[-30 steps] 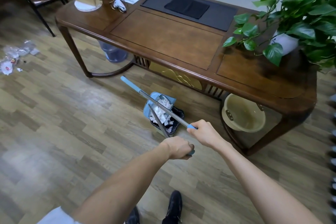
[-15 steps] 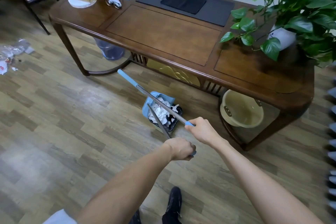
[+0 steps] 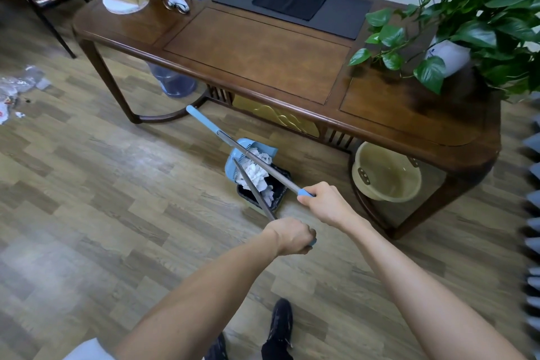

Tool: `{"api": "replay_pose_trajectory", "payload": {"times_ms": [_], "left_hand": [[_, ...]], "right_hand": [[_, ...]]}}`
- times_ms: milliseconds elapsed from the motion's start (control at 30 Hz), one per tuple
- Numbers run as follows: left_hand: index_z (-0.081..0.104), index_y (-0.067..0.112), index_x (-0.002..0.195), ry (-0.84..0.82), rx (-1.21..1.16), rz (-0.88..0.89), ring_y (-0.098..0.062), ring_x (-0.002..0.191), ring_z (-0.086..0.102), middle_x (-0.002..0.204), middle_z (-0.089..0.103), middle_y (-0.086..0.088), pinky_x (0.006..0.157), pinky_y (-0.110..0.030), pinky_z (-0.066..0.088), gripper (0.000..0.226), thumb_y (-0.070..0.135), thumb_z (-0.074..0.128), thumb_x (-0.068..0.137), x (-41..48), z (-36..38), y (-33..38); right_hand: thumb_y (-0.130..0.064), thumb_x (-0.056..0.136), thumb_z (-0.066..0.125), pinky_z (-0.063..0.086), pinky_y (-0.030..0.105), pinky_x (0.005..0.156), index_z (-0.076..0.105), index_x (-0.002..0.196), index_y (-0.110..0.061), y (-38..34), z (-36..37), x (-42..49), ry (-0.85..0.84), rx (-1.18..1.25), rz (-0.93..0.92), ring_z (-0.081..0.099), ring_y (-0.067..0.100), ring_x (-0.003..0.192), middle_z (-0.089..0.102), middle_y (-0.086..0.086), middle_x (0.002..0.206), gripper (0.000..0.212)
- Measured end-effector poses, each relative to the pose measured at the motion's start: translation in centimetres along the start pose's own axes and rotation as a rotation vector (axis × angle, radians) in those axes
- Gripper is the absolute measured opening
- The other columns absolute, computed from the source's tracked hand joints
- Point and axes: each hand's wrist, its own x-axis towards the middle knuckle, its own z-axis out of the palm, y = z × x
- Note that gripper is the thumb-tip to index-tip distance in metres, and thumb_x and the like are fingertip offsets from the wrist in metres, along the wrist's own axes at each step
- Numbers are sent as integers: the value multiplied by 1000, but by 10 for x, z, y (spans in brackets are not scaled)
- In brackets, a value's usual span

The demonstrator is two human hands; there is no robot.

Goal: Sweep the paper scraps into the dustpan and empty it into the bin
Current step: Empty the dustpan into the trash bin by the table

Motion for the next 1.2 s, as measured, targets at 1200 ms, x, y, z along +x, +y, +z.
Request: {"api": "replay_pose_trajectory", "payload": {"times_ms": [1200], "left_hand": [[55, 1, 121, 16, 69, 5, -37, 91, 67, 105, 68, -17, 75, -41, 52, 38, 31, 40, 105, 16, 7, -5]], "right_hand": [[-25, 93, 55, 25, 27, 50, 50, 66, -15, -4, 4, 10, 11, 7, 20, 27, 17, 50, 35, -3, 52, 29]]}}
